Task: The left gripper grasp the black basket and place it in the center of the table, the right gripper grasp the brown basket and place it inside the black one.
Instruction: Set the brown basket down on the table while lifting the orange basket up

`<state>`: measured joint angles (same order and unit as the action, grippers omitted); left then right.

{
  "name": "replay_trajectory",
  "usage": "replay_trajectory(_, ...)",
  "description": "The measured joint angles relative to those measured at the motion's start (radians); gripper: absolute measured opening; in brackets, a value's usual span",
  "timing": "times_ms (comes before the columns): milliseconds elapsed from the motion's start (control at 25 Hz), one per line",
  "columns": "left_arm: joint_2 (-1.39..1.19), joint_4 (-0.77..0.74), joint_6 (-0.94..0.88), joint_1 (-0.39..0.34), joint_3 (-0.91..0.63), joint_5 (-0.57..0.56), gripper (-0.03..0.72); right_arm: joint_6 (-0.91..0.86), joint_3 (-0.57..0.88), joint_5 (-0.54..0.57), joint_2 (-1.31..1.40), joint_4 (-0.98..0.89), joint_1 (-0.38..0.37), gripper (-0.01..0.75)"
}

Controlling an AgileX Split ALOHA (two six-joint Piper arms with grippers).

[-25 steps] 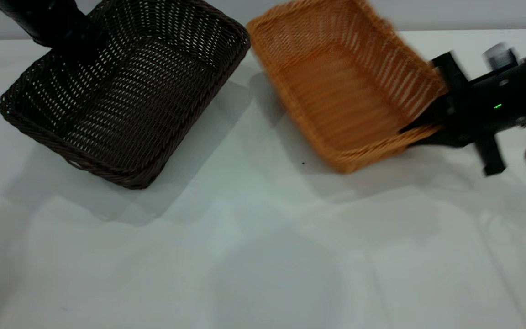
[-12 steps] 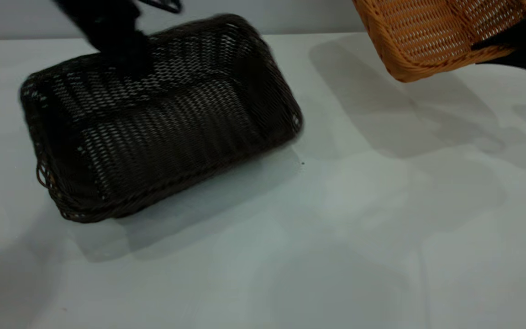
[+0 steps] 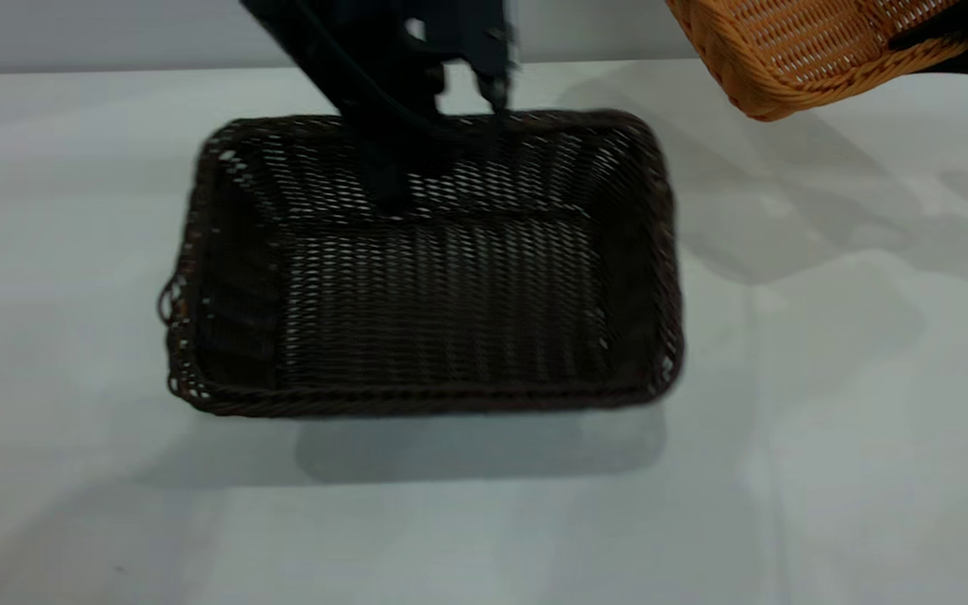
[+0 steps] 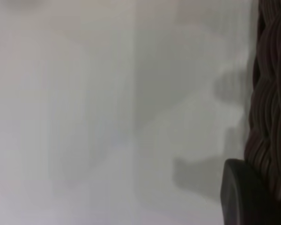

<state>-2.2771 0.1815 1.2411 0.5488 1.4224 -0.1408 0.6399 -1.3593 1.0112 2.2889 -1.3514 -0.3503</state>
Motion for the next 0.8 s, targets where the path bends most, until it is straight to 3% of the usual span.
replay_trajectory(240, -0.001, 0.002, 0.032, 0.03, 0.0, 0.011, 0.088, -0.009, -0.01, 0.033, 0.0, 0.021, 0.0, 0.082)
replay_trajectory(360, -0.006, 0.002, 0.033, 0.03, 0.0, 0.018, 0.129, -0.01, -0.01, 0.037, 0.0, 0.024, 0.0, 0.082)
replay_trajectory(680, -0.026, -0.001, 0.014, 0.032, -0.001, 0.034, 0.472, -0.01, -0.01, 0.044, 0.0, 0.039, 0.0, 0.082)
replay_trajectory(800, -0.005, -0.004, -0.043, 0.033, -0.003, 0.058, 0.551, -0.01, -0.01, 0.056, 0.0, 0.043, 0.0, 0.082)
